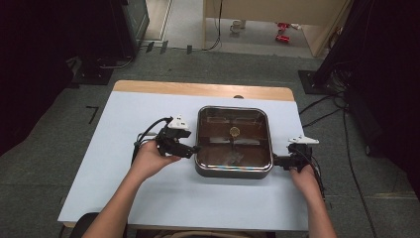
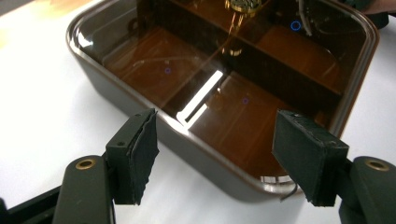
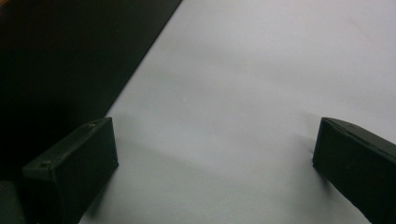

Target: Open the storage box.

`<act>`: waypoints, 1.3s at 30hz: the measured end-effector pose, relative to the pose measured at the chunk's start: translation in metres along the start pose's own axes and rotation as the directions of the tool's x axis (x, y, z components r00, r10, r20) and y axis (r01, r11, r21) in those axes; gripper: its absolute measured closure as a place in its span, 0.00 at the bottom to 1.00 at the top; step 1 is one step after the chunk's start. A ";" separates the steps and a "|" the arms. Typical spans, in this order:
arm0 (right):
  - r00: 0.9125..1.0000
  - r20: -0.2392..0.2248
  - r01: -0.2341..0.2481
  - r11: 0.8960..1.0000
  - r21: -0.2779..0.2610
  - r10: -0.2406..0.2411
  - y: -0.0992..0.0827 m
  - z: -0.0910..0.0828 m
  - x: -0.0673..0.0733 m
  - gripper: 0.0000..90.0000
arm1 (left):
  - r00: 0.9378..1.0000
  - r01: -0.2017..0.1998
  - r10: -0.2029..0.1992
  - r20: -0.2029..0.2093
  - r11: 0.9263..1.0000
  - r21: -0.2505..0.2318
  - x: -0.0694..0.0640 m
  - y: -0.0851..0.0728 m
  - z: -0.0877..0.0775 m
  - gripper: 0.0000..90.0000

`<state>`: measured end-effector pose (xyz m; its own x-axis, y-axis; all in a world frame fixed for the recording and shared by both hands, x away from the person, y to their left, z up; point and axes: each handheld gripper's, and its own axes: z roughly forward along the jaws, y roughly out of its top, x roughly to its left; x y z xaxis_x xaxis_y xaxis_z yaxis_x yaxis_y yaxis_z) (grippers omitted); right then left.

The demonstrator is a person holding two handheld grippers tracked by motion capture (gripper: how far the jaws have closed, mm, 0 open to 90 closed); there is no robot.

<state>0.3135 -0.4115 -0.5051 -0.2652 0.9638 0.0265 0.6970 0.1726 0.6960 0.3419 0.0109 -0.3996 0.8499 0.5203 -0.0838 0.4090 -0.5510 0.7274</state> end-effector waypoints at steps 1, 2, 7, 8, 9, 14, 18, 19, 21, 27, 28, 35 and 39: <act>1.000 0.000 0.000 1.000 0.000 0.000 0.000 0.000 0.000 0.00 | 1.000 -0.005 0.005 0.007 1.000 0.002 0.000 0.006 0.005 0.34; 1.000 0.000 0.000 1.000 0.000 0.000 0.000 0.000 0.000 0.00 | 1.000 -0.005 0.005 0.007 1.000 0.002 0.000 0.006 0.005 0.34; 1.000 0.000 0.000 1.000 0.000 0.000 0.000 0.000 0.000 0.00 | 0.999 -0.027 0.027 0.030 1.000 0.001 -0.001 0.020 0.016 0.35; 1.000 0.000 0.000 1.000 0.000 0.000 0.000 0.000 0.000 0.00 | 0.999 -0.032 0.032 0.034 0.999 0.003 -0.001 0.023 0.018 0.36; 1.000 0.001 0.000 1.000 -0.001 0.000 0.000 0.000 0.000 0.00 | 0.998 -0.039 0.039 0.039 0.999 0.000 -0.002 0.028 0.021 0.36; 1.000 0.002 0.001 1.000 -0.001 -0.001 0.000 0.000 0.000 0.00 | 0.997 -0.044 0.045 0.055 0.999 -0.018 -0.004 0.038 0.029 0.36; 1.000 0.001 0.002 1.000 -0.002 -0.002 0.000 0.000 0.000 0.00 | 0.996 -0.065 0.065 0.056 0.998 -0.014 -0.006 0.045 0.038 0.36; 1.000 0.002 0.003 1.000 -0.002 -0.003 0.000 0.000 0.000 0.00 | 0.996 -0.068 0.069 0.059 0.997 -0.022 -0.006 0.047 0.042 0.36; 1.000 0.002 0.000 1.000 -0.001 0.000 0.000 0.000 0.000 0.00 | 0.995 -0.073 0.075 0.069 0.997 -0.024 -0.006 0.050 0.046 0.38; 1.000 0.002 0.001 1.000 -0.002 -0.001 0.000 0.000 0.000 0.00 | 0.993 -0.061 0.063 0.095 0.998 -0.027 -0.007 0.059 0.065 0.39; 1.000 0.002 0.001 1.000 -0.002 -0.001 0.000 0.000 0.000 0.00 | 0.993 -0.061 0.063 0.095 0.998 -0.027 -0.007 0.059 0.065 0.39; 1.000 0.002 0.002 1.000 -0.002 -0.002 0.000 0.000 0.000 0.00 | 0.990 -0.095 0.096 0.105 0.995 -0.011 -0.014 0.066 0.092 0.41; 1.000 0.002 0.002 1.000 -0.001 -0.002 0.000 0.000 0.000 0.00 | 0.991 -0.107 0.108 0.081 0.994 -0.020 -0.015 0.066 0.098 0.44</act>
<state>0.3131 -0.4113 -0.5052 -0.2649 0.9640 0.0237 0.6957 0.1740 0.6970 0.3892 -0.0970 -0.4165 0.9132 0.4032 -0.0594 0.3093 -0.5906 0.7454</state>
